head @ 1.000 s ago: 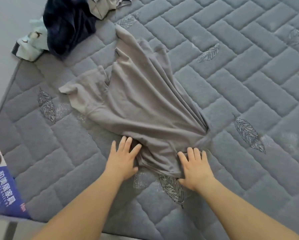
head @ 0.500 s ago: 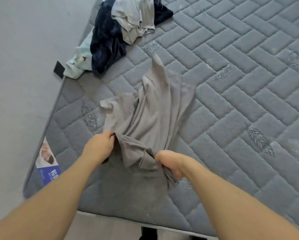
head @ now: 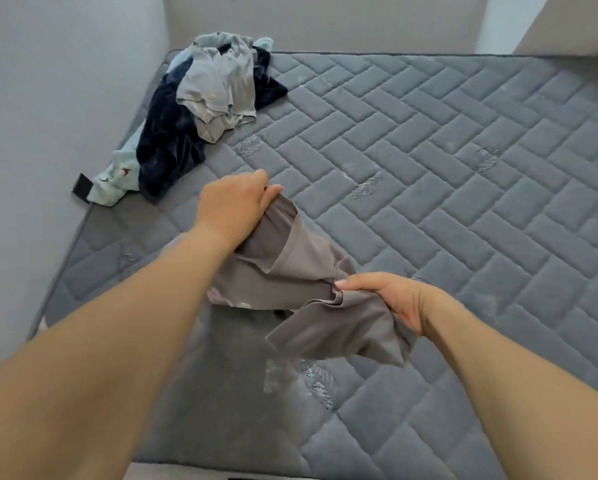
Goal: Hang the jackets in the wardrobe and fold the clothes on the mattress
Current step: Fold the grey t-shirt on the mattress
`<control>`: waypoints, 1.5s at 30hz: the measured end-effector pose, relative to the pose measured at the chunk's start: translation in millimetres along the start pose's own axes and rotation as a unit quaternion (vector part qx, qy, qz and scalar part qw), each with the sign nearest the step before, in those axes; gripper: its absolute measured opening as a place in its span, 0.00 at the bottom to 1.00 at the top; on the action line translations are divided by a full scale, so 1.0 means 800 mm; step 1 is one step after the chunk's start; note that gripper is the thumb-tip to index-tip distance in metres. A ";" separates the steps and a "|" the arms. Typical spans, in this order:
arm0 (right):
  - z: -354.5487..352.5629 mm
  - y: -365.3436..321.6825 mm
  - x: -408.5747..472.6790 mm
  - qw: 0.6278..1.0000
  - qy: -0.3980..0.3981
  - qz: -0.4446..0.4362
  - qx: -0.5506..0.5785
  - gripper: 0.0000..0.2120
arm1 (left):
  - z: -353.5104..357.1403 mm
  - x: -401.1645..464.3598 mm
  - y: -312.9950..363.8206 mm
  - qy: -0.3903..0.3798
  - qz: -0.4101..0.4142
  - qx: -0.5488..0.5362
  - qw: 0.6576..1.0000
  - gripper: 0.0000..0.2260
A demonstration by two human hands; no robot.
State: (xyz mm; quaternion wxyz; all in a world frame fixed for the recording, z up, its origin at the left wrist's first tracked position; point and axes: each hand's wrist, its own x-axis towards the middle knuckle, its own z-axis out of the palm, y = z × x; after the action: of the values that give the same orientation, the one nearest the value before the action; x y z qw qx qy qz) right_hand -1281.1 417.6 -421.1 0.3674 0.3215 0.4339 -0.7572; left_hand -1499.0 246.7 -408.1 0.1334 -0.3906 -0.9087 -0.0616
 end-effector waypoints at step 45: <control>-0.722 -0.101 0.140 0.542 0.770 -0.212 -0.262 0.19 | 0.462 0.356 0.464 -0.085 -0.022 -0.002 0.996 0.26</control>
State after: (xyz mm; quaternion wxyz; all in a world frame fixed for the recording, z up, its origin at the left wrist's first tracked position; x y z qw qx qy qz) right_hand -1310.0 931.0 -717.8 -0.2115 0.5694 0.7842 -0.1267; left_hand -1488.9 779.6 -676.4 0.0532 -0.3743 -0.9252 -0.0327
